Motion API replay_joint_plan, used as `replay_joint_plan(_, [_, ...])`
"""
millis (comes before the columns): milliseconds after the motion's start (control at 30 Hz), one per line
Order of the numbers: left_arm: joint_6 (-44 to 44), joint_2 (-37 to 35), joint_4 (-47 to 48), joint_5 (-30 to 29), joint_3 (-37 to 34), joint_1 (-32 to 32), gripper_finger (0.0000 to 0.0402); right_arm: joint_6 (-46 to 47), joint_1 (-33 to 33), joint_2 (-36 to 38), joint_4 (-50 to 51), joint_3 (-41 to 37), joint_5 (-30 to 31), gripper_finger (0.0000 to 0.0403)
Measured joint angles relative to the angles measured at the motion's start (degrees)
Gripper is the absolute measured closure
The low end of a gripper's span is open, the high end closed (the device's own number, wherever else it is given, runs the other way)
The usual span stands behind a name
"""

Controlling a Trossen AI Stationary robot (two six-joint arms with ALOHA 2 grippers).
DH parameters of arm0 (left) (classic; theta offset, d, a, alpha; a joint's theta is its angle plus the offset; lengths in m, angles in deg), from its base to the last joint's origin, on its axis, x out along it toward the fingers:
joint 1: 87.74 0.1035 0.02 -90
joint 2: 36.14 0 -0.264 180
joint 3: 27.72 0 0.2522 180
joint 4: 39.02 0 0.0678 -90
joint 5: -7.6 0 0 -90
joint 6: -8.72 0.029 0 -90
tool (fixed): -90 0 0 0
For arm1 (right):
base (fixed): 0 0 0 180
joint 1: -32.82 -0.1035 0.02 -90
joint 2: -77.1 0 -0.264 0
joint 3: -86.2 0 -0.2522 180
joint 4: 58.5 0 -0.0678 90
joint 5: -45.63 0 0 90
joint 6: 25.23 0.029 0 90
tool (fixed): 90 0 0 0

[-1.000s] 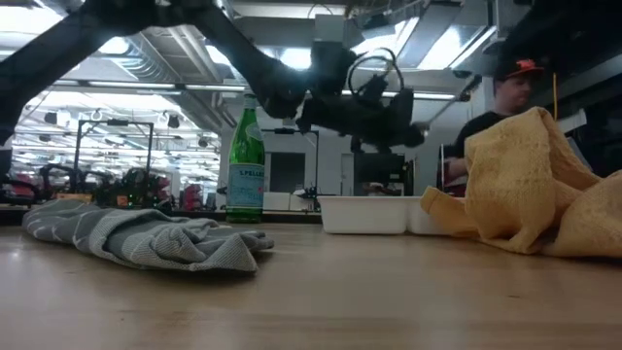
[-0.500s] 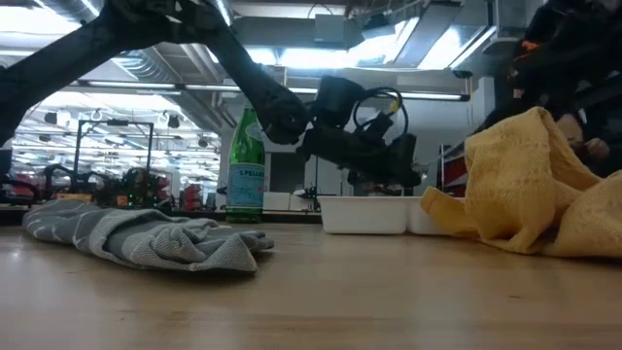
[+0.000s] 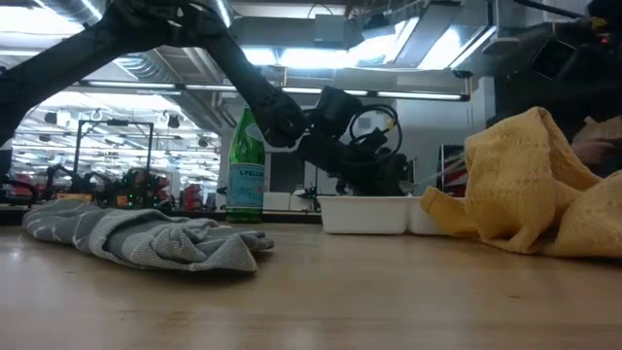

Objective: Sort silverware
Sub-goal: Put the silver spoon into the cutlery tray

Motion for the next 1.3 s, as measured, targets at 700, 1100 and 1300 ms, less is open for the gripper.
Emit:
replay_joint_plan(700, [4.29, -0.02, 1.54, -0.04, 0.09, -0.60, 0.0387, 0.71, 0.04, 1.44, -16.61, -6.96, -3.71, 0.0314])
replay_joint_plan(1100, [4.45, -0.02, 1.58, 0.00, 0.02, -0.60, 0.0386, -5.56, 0.04, 1.42, -26.23, -7.03, 7.85, 0.0314])
replay_joint_plan(1300, [4.40, -0.02, 1.43, 0.00, -0.02, -0.60, 0.0386, -5.80, 0.04, 1.44, -26.15, -6.56, 3.02, 0.0314])
